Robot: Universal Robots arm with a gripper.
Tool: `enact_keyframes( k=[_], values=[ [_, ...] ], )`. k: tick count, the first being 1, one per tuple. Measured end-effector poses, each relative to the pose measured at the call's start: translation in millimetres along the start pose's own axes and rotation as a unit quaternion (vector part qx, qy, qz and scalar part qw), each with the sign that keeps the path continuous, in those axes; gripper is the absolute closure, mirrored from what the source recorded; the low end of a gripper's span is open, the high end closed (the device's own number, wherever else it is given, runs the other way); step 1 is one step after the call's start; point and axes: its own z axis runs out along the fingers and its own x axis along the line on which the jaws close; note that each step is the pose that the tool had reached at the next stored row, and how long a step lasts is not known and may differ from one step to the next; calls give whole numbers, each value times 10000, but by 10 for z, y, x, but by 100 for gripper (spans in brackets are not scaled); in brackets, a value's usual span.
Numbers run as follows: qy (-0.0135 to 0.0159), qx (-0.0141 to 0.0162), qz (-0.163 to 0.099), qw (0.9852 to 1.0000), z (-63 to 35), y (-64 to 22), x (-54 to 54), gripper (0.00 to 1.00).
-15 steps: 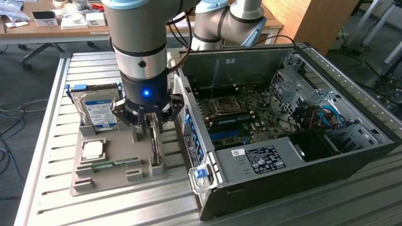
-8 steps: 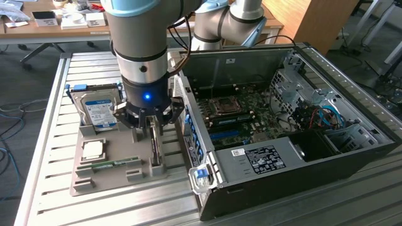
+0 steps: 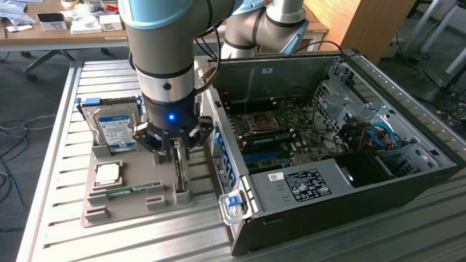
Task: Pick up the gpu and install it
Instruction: 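Pick up the gpu and move the gpu toward the slot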
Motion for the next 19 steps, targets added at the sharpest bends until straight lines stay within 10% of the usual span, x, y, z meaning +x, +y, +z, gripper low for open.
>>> enact_keyframes(
  k=[19],
  values=[
    [0,0,0,10000,105,21,5,58]
  ],
)
